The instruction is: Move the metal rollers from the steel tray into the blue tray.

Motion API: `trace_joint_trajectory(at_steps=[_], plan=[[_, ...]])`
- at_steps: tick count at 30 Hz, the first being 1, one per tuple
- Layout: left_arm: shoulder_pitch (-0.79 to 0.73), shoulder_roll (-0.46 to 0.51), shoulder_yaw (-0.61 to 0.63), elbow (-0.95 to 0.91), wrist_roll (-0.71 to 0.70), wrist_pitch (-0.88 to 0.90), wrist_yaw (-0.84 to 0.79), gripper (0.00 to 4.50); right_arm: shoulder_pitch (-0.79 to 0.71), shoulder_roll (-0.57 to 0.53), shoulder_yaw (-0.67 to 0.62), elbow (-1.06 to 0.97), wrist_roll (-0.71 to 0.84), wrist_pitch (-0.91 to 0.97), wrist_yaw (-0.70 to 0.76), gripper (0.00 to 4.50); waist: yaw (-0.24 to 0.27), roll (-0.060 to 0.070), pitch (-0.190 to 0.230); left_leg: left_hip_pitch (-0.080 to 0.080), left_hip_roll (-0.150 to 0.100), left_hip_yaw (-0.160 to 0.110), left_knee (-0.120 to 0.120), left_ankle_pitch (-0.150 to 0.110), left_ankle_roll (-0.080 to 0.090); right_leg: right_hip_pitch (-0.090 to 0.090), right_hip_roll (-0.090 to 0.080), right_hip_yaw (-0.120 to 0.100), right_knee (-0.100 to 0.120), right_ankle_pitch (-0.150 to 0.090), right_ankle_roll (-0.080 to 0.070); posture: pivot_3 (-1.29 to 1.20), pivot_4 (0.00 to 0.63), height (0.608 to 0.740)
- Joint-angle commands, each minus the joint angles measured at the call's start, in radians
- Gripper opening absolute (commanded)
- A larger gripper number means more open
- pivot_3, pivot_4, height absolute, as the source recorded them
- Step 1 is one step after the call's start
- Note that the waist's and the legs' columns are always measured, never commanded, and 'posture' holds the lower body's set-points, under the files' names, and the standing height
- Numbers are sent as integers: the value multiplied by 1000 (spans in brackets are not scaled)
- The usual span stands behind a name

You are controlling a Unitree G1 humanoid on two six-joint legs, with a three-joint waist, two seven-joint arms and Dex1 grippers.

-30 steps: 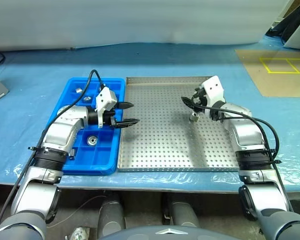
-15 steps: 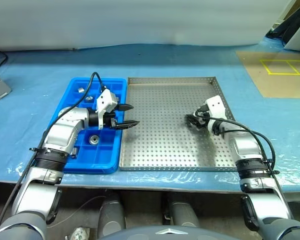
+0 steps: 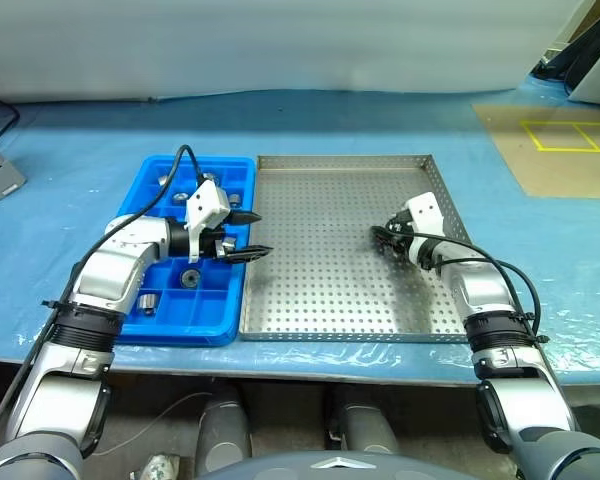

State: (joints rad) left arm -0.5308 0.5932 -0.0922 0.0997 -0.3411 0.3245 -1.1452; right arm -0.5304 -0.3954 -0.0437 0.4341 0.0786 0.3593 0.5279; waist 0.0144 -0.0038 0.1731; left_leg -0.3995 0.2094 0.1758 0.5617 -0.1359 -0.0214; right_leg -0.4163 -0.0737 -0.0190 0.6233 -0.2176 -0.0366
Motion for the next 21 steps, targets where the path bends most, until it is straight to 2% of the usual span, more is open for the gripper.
trace_joint_trajectory(at_steps=[1, 3, 7, 13, 21], plan=[[-18, 8, 20, -12, -8, -18, -8, 3721, 9, 7, 5, 9, 1, 15, -9, 1895, 0, 0, 0, 0, 0, 0, 0, 0, 0, 0, 0, 0, 0, 0, 0, -232, 150, 740], [-21, 7, 20, -4, -6, -24, -12, 3721, 12, 14, 9, -16, 7, 17, -2, 1738, -1, 0, 0, 0, 0, 0, 0, 0, 0, 0, 0, 0, 0, 0, 0, -236, 150, 740], [-25, 10, 22, 11, -3, -36, -18, 3721, -4, 32, 1, -70, 25, 22, -9, 1718, -3, 0, 0, 0, 0, 0, 0, 0, 0, 0, 0, 0, 0, 0, 0, -236, 150, 740], [-21, 40, 50, 9, -18, -32, -31, 3721, -59, 84, 45, -308, 117, 94, 91, 1718, -3, 2, 1, -5, 1, 0, -3, 0, 0, -6, 1, 0, 0, 0, 0, -209, 150, 740], [69, 127, 137, -54, -32, -16, -1, 3721, -174, 146, 242, -329, 128, 122, 274, 1718, 10, 2, 1, -5, 1, 0, -7, 1, -1, -7, 0, -1, -2, 0, 0, -78, 150, 740]])
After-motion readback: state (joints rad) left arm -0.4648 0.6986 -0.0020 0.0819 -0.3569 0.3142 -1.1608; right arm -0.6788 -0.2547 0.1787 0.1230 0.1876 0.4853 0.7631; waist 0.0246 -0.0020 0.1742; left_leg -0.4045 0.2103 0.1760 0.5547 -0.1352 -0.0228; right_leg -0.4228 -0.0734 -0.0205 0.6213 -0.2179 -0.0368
